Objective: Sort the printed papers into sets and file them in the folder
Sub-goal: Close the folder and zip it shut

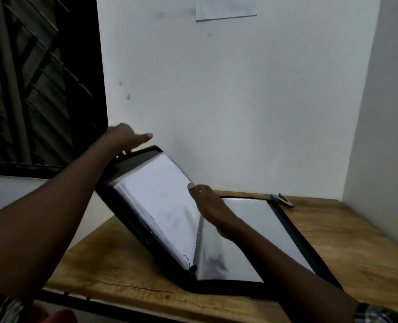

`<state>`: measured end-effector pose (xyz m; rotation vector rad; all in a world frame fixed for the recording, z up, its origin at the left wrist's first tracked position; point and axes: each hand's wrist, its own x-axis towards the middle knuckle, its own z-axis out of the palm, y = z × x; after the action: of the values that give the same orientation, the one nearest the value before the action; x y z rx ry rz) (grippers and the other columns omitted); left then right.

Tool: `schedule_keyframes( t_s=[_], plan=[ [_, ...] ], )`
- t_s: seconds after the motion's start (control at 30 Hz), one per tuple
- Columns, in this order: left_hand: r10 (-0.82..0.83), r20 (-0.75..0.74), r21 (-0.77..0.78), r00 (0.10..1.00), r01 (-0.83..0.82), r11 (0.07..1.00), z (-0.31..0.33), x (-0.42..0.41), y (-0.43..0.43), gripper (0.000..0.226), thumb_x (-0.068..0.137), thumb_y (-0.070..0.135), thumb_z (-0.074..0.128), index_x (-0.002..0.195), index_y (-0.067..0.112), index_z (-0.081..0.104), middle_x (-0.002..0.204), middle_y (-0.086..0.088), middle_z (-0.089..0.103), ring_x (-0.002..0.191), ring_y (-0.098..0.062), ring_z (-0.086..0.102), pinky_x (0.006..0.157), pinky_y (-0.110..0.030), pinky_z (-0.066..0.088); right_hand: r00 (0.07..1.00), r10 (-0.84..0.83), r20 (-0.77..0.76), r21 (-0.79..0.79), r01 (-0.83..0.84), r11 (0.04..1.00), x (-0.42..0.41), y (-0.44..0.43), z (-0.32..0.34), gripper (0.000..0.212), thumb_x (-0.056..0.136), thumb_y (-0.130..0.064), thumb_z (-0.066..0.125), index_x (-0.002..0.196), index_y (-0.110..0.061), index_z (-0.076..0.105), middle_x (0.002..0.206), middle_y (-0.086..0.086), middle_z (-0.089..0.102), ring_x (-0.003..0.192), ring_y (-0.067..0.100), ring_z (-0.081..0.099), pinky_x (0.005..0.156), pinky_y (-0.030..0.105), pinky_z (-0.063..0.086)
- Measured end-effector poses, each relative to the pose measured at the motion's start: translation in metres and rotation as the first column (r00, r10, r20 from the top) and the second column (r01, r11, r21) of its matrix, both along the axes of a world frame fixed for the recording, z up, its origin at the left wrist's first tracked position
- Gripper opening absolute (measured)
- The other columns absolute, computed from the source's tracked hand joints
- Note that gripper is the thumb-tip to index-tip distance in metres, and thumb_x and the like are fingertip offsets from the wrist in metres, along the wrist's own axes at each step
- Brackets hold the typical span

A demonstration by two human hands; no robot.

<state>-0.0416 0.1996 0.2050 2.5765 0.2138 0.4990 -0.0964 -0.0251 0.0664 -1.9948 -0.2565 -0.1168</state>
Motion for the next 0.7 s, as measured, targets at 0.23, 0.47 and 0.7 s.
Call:
schedule_keyframes(
  t_s=[0.23, 0.47, 0.7],
  plan=[
    [-0.303, -0.05, -0.189, 0.952, 0.289, 0.938, 0.056, -0.049, -0.104, 0.082, 0.088, 0.071, 0.044, 0.136, 0.005, 0.046, 0.109, -0.02, 0.065, 0.084, -0.032, 0.064, 0.066, -0.035, 0.051, 0.989, 0.145, -0.031, 0.216, -0.135, 0.967, -0.026, -0.041, 0.066, 0.056, 0.093, -0.066, 0.034, 0.13, -0.025, 0.045, 0.137, 0.009, 0.048, 0.121, 0.027, 0.051, 0.099, 0.046, 0.049],
    [-0.566, -0.06, -0.346, 0.822, 0.515, 0.784, 0.02, -0.07, -0.19, 0.079, 0.091, 0.07, 0.038, 0.134, 0.004, 0.048, 0.099, -0.025, 0.066, 0.07, -0.036, 0.073, 0.054, -0.04, 0.06, 0.976, 0.182, -0.117, 0.491, -0.102, 0.865, -0.034, -0.113, 0.088, 0.085, 0.087, -0.076, 0.028, 0.136, -0.01, 0.05, 0.122, 0.02, 0.062, 0.106, 0.036, 0.064, 0.083, 0.046, 0.056],
    [-0.563, -0.274, -0.162, 0.78, 0.539, 0.826, -0.047, -0.045, -0.236, 0.068, 0.091, 0.065, 0.047, 0.125, 0.006, 0.057, 0.101, -0.017, 0.07, 0.085, -0.035, 0.072, 0.071, -0.047, 0.059, 0.955, 0.182, -0.234, 0.492, -0.046, 0.87, -0.041, -0.183, 0.056, 0.069, 0.09, -0.066, 0.046, 0.13, -0.011, 0.059, 0.126, 0.013, 0.064, 0.096, 0.024, 0.066, 0.065, 0.031, 0.054]
  ],
)
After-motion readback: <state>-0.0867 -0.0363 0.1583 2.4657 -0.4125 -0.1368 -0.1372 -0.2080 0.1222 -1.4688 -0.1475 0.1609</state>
